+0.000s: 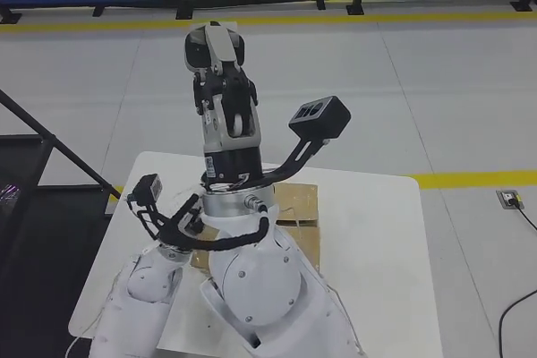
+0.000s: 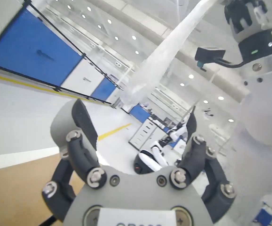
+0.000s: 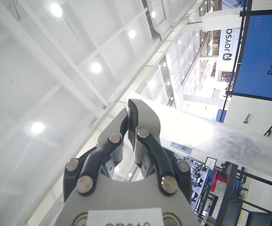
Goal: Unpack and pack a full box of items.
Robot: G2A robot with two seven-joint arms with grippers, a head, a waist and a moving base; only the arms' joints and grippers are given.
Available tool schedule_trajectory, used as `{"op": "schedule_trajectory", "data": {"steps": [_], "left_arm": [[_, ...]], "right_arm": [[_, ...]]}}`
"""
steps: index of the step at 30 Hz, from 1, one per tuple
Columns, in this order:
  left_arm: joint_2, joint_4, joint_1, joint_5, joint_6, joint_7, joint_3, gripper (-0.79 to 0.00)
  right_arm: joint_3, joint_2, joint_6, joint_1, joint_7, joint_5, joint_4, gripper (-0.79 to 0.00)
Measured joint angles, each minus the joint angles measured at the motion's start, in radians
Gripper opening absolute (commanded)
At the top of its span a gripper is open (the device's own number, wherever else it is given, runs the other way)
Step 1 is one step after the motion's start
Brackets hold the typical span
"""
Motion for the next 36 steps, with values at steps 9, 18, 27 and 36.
{"op": "schedule_trajectory", "data": {"steps": [9, 18, 27, 36], "left_arm": [[-0.029, -0.043, 0.027, 0.687, 0.198, 0.518, 0.052, -0.102], [-0.036, 0.008, 0.006, 0.857, 0.270, 0.762, 0.087, -0.240], [-0.040, 0.021, -0.017, 0.835, 0.331, 0.784, 0.079, -0.326], [-0.037, 0.035, -0.032, 0.862, 0.329, 0.780, 0.080, -0.465]], "right_arm": [[0.002, -0.006, 0.008, -0.014, 0.012, -0.009, -0.012, -0.785], [0.009, -0.002, 0.014, -0.029, 0.014, -0.012, -0.025, -0.785], [0.012, -0.001, 0.015, -0.031, 0.020, -0.002, -0.022, -0.785], [0.013, -0.002, 0.018, -0.027, 0.022, 0.000, -0.019, -0.785]]}}
